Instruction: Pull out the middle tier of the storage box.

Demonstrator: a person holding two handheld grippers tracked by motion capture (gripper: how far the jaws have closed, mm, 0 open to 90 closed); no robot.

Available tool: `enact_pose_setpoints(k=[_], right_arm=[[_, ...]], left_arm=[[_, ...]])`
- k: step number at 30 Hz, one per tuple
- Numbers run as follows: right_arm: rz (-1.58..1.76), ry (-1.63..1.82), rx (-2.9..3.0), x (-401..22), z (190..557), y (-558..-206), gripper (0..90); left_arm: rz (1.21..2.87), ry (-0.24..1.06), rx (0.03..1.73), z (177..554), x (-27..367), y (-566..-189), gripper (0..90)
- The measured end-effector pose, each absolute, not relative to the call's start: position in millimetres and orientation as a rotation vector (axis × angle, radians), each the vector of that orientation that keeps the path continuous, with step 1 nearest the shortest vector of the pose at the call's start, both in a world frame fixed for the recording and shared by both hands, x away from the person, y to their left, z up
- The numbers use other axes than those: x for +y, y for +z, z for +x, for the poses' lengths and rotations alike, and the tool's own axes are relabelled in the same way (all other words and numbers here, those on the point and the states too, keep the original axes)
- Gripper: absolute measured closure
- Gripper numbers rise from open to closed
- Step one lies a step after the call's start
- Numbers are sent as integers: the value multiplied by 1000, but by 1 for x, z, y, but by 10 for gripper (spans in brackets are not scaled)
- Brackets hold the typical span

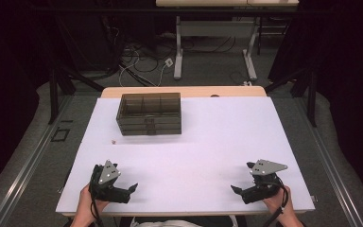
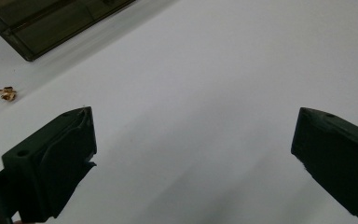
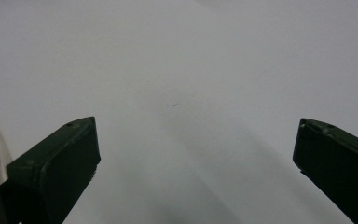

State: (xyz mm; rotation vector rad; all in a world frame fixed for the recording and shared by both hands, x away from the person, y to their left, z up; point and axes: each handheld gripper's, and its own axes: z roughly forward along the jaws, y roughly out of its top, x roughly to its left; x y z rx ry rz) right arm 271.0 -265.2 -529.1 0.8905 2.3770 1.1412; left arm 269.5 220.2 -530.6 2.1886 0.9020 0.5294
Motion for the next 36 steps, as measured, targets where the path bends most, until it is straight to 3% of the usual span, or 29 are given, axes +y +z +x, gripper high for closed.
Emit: enact_pose_setpoints(k=[36], right_arm=[[895,1144,2380,-265,272,-530,3]], left_arm=[[2225,524,926,284,222,-528,0]])
